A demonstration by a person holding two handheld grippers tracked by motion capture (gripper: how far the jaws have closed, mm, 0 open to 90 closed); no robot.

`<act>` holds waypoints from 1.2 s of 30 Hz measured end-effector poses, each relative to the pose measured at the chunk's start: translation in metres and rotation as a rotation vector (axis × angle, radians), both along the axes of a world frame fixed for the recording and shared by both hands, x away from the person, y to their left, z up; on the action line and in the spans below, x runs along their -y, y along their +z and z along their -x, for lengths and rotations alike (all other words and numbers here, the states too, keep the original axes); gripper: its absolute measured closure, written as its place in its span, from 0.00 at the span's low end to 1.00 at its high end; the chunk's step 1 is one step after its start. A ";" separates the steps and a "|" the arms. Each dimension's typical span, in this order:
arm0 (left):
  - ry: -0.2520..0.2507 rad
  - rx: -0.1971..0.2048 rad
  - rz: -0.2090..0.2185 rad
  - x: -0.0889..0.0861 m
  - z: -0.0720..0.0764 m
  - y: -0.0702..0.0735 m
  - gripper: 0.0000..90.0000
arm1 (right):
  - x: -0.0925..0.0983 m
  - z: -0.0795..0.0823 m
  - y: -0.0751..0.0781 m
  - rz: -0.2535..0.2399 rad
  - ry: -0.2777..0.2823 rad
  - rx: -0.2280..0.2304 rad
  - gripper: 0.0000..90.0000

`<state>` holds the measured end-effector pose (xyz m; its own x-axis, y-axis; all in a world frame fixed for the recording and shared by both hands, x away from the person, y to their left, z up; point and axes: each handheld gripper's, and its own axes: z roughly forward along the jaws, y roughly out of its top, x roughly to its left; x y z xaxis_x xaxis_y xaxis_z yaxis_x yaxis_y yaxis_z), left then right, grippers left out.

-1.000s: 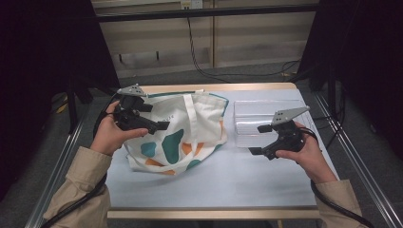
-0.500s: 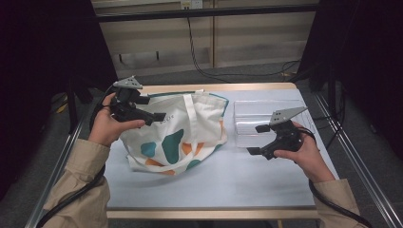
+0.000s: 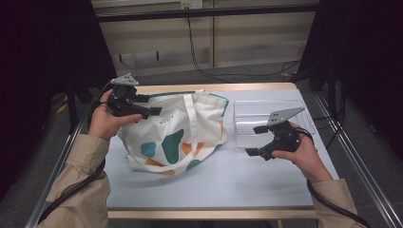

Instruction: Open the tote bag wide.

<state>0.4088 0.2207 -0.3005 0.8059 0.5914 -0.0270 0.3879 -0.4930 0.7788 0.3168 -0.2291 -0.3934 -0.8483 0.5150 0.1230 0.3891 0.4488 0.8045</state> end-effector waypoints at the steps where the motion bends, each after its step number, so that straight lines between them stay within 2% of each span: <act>1: -0.004 0.007 -0.001 -0.001 -0.001 0.001 0.31 | 0.000 0.000 0.000 0.000 0.000 -0.002 0.08; 5: 0.016 0.003 -0.013 -0.004 -0.001 0.002 0.31 | -0.002 0.001 0.000 0.002 0.004 0.000 0.08; 8: 0.027 0.018 0.001 -0.009 -0.002 0.005 0.31 | -0.002 0.001 0.000 0.002 0.007 -0.001 0.08; 11: 0.022 0.010 -0.049 -0.008 -0.002 0.001 0.32 | -0.003 0.001 0.000 0.001 0.011 0.002 0.08; 13: 0.019 -0.004 -0.059 -0.008 -0.004 -0.003 0.34 | -0.004 0.000 0.000 0.005 0.013 0.005 0.08; 15: 0.021 -0.011 -0.058 -0.007 -0.004 -0.007 0.40 | -0.005 0.001 0.000 -0.005 0.011 -0.001 0.08; 18: -0.006 -0.033 -0.050 -0.004 -0.004 -0.012 0.52 | -0.007 0.000 0.000 0.000 0.013 0.004 0.08; 24: -0.029 -0.030 -0.048 0.000 0.000 -0.014 0.73 | -0.010 -0.004 0.003 -0.005 0.007 0.005 0.08; 28: -0.063 -0.052 -0.055 0.002 0.004 -0.019 0.84 | -0.013 -0.007 0.005 -0.006 0.009 0.010 0.08; 30: -0.075 -0.070 -0.036 0.002 0.007 -0.021 0.88 | -0.015 -0.009 0.007 -0.007 0.001 0.010 0.09; 36: -0.128 -0.096 -0.019 0.005 0.014 -0.027 0.94 | -0.019 -0.015 0.011 -0.015 -0.012 0.019 0.09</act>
